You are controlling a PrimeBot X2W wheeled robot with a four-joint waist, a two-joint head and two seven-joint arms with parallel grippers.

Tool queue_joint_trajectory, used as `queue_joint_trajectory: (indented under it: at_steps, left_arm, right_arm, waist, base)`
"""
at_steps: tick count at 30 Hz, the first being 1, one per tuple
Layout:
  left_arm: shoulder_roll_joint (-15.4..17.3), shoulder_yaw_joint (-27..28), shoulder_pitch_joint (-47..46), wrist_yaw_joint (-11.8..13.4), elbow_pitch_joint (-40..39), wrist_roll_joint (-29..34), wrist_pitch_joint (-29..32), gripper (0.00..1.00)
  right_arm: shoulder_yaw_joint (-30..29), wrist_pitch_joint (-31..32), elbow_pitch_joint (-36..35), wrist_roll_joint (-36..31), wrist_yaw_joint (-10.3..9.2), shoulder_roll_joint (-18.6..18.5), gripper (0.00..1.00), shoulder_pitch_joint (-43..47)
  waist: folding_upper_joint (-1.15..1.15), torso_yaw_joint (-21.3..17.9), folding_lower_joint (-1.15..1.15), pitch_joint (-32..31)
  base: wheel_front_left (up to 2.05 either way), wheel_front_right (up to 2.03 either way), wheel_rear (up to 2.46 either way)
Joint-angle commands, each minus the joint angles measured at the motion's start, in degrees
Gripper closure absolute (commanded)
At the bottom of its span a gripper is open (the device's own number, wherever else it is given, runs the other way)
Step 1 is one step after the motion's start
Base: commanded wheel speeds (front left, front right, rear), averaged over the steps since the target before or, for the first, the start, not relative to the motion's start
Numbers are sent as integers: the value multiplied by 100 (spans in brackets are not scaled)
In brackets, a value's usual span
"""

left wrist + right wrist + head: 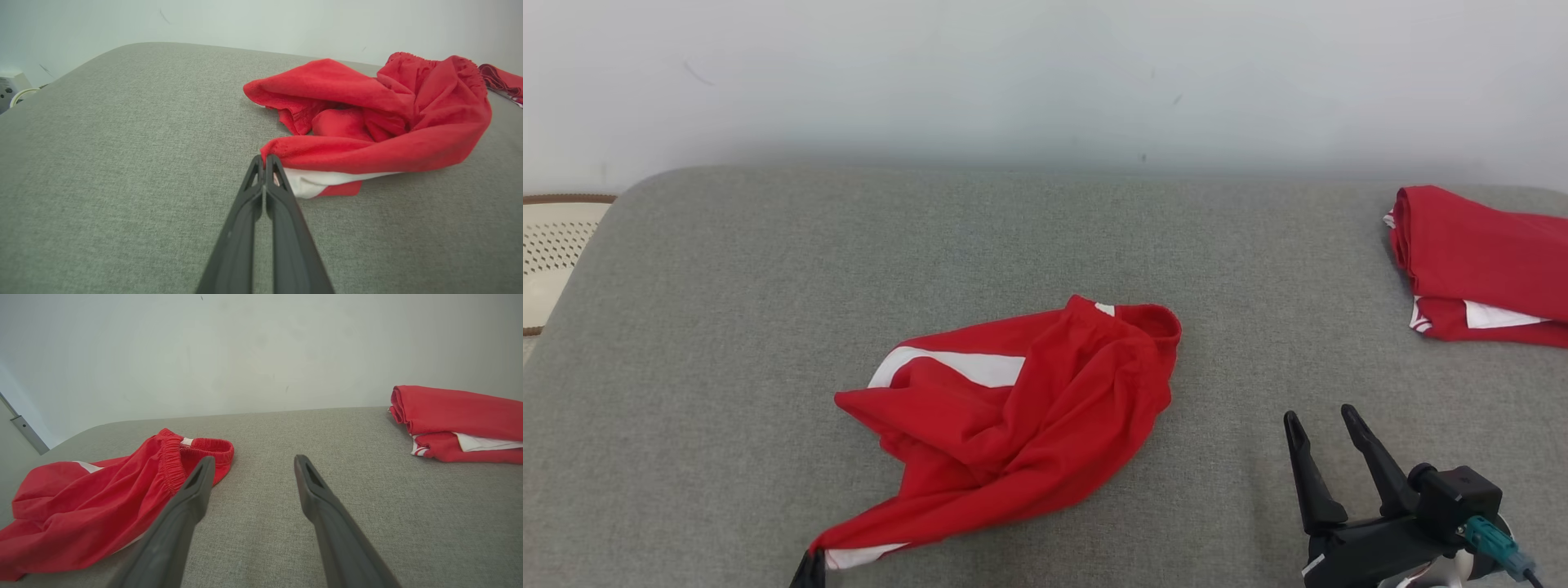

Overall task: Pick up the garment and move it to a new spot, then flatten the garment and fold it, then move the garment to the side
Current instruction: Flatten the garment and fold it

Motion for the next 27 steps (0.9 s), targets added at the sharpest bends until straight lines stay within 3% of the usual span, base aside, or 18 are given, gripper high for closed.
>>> queue_joint_trajectory:
  at_steps: [1, 5, 6, 7, 19, 27]
  left_arm:
    - [3, 38, 115, 15, 4, -5, -25, 100]
    - [-39, 54, 179, -18, 155, -41, -26, 100]
    - [-58, 48, 162, -21, 166, -26, -26, 56]
    - [-76, 40, 142, -19, 179, -10, -26, 0]
    - [-216, 277, 212, -23, -251, 29, -26, 0]
    - [-277, 344, 279, 53, -752, 112, -25, 0]
  right_arm:
    - [30, 24, 41, 44, 3, -23, 0, 21]
    - [73, 46, 107, 93, 3, -77, 0, 16]
    - [89, 71, 122, 111, 3, -84, 0, 19]
    - [108, 86, 137, 121, 3, -90, 0, 22]
    - [433, 142, 265, 281, 3, -148, 0, -34]
    - [1038, 375, 746, 568, 3, -230, 0, -657]
  waist:
    - [0, 7, 0, -27]
    - [0, -14, 0, -56]
    - [0, -12, 0, -66]
    - [0, -6, 0, -75]
    - [0, 218, 0, -144]
    - [0, 353, 0, -152]
  base:
    - [0, 0, 0]
    - [0, 0, 0]
    - [0, 0, 0]
    - [0, 0, 0]
    - [0, 0, 0]
    - [0, 0, 0]
